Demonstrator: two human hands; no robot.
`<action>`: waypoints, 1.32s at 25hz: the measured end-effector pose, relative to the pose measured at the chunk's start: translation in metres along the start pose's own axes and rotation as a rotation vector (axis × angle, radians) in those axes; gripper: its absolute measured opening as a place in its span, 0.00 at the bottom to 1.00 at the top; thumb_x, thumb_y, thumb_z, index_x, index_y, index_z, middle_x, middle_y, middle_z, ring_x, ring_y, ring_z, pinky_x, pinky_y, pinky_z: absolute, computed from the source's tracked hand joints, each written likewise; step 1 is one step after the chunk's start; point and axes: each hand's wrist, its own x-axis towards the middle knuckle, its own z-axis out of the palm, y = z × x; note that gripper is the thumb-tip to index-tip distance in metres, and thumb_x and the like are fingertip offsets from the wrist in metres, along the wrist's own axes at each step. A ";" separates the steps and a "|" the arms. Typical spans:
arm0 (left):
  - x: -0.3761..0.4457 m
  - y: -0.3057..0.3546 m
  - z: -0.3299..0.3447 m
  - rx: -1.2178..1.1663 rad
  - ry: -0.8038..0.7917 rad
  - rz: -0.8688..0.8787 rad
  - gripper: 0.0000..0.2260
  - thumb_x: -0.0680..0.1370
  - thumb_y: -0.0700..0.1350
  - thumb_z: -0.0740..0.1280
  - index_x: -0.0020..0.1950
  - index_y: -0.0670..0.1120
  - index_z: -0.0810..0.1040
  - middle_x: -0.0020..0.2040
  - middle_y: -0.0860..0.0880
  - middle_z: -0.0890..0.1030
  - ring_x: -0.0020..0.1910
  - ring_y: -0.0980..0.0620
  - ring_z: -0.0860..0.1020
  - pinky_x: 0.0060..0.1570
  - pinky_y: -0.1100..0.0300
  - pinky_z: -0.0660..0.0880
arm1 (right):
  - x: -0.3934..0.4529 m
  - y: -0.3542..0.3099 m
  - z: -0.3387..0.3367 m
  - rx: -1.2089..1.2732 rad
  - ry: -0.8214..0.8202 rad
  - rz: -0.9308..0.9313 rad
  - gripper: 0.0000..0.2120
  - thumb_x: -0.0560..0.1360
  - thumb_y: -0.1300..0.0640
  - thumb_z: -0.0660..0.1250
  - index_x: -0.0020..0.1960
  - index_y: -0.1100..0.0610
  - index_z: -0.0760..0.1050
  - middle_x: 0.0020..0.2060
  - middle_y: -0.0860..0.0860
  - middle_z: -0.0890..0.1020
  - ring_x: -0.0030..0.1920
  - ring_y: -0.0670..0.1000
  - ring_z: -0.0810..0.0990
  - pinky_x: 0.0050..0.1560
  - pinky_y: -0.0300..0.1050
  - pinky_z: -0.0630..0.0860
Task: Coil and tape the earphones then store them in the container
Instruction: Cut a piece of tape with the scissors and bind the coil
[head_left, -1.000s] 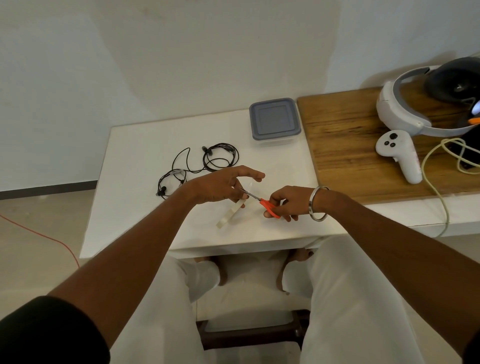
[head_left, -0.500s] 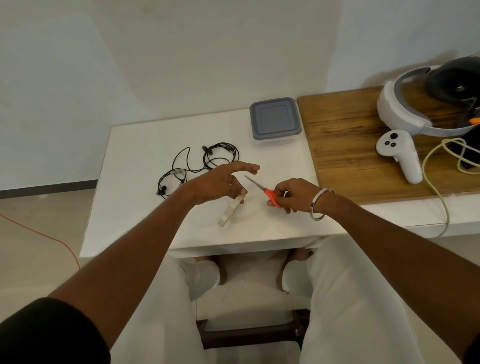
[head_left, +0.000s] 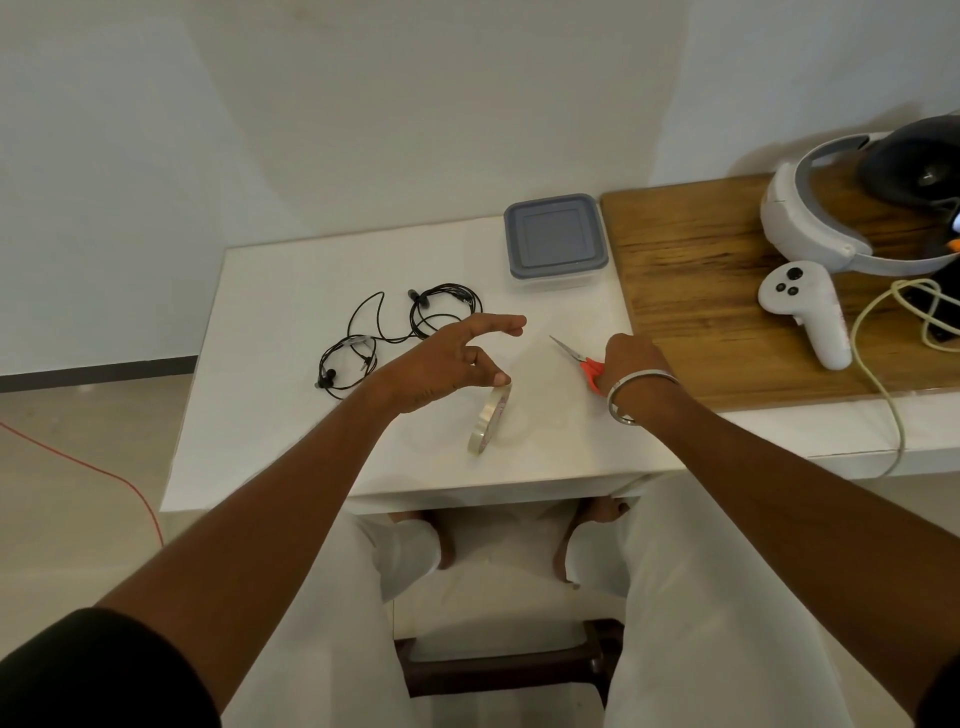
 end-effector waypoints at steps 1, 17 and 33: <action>0.000 0.001 0.001 -0.003 0.002 0.003 0.29 0.74 0.35 0.71 0.71 0.54 0.70 0.67 0.57 0.73 0.48 0.53 0.82 0.62 0.59 0.74 | -0.001 -0.001 0.000 0.003 -0.001 0.003 0.11 0.76 0.53 0.65 0.42 0.61 0.74 0.41 0.60 0.80 0.39 0.55 0.76 0.42 0.45 0.74; 0.003 0.005 0.013 -0.098 0.029 0.018 0.29 0.73 0.35 0.72 0.71 0.52 0.70 0.67 0.56 0.74 0.50 0.50 0.83 0.60 0.57 0.75 | -0.001 -0.012 0.006 0.188 0.036 -0.155 0.08 0.75 0.54 0.66 0.46 0.60 0.77 0.43 0.54 0.79 0.39 0.52 0.77 0.41 0.43 0.75; 0.028 -0.022 0.050 -0.321 0.506 -0.265 0.29 0.69 0.29 0.73 0.67 0.42 0.72 0.63 0.44 0.75 0.47 0.44 0.81 0.51 0.52 0.81 | -0.009 0.003 0.009 0.372 -0.301 -0.458 0.12 0.75 0.49 0.66 0.52 0.56 0.80 0.35 0.48 0.81 0.33 0.47 0.77 0.38 0.37 0.73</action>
